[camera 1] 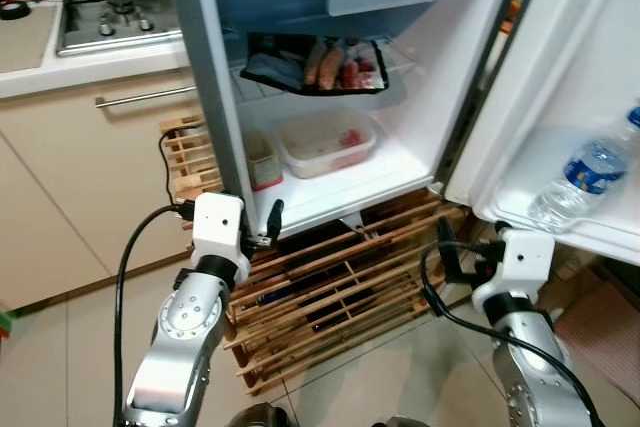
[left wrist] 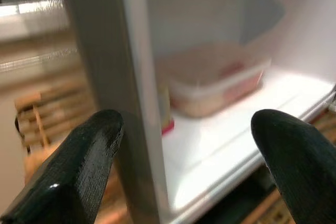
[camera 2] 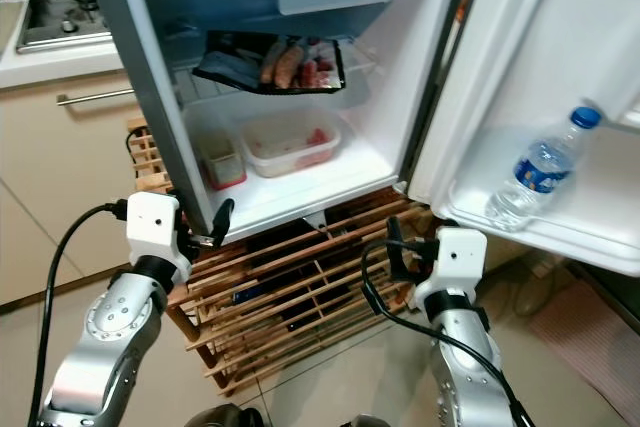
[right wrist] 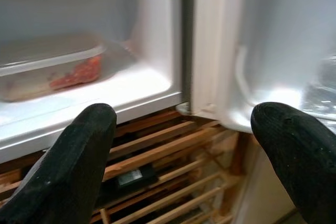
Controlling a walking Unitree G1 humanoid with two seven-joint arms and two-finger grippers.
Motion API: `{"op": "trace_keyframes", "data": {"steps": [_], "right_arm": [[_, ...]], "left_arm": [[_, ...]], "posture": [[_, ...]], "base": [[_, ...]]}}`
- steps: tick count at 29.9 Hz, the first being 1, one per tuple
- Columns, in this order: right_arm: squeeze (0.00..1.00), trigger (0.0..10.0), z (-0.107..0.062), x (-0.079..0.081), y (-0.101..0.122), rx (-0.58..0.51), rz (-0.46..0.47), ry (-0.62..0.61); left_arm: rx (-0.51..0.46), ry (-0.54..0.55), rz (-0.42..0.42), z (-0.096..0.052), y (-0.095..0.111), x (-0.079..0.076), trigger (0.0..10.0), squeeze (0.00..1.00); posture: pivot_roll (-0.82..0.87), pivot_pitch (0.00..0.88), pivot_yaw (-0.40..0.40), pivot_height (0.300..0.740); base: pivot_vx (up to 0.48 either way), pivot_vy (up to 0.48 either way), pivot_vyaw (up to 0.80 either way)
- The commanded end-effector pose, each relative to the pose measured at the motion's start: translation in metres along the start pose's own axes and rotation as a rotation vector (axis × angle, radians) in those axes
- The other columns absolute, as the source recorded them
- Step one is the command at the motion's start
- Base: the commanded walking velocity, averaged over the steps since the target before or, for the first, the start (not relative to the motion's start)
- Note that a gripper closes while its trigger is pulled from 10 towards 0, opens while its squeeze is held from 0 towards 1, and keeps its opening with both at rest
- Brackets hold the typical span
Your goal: Restocking fridge
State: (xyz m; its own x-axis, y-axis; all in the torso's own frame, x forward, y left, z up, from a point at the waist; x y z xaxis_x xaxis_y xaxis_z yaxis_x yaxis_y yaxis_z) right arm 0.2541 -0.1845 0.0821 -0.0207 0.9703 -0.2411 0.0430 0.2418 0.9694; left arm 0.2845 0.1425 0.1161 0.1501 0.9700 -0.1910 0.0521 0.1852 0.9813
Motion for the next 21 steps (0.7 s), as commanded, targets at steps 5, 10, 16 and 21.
{"op": "trace_keyframes", "data": {"steps": [5, 10, 16, 21], "right_arm": [[0.0, 10.0, 0.016, 0.002, 0.005, -0.014, 0.013, 0.017], [0.0, 10.0, 0.023, 0.014, 0.009, -0.02, 0.014, 0.061], [0.0, 10.0, 0.025, 0.018, 0.008, -0.011, 0.013, 0.067], [0.0, 10.0, 0.026, 0.017, 0.007, -0.006, 0.01, 0.06]], "left_arm": [[-0.062, -0.014, 0.037, 0.013, 0.016, -0.006, 10.0, 0.0], [-0.061, -0.014, 0.066, 0.022, 0.017, -0.008, 10.0, 0.0], [-0.065, -0.01, 0.071, 0.026, 0.02, -0.008, 10.0, 0.0], [-0.056, -0.01, 0.079, 0.029, 0.018, -0.008, 10.0, 0.0]], "posture": [[-0.04, 0.0, -0.003, 0.74], [-0.04, 0.0, 0.0, 0.74], [-0.05, 0.0, 0.01, 0.74], [-0.06, 0.0, 0.019, 0.74]], "base": [[0.0, 0.0, 0.0], [-0.076, -0.058, 0.0], [-0.371, -0.305, 0.0], [-0.343, -0.336, 0.0]]}}
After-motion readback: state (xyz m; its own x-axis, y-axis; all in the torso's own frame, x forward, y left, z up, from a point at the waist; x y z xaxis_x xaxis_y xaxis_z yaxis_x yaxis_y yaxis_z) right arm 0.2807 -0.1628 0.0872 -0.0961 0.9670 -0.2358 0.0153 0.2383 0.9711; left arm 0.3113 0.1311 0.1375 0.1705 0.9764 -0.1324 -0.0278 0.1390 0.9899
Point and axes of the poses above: a point about 5 cm out from each wrist's last joint towards the gripper, its own z axis pointing out of the wrist towards the gripper, its own y axis along the axis of the wrist's last joint, x = y × z, the point moved 2 cm from there along z, pointing out of the wrist towards the gripper, and after that the axes turned 15 degrees about -z, right-handed, at the moved point
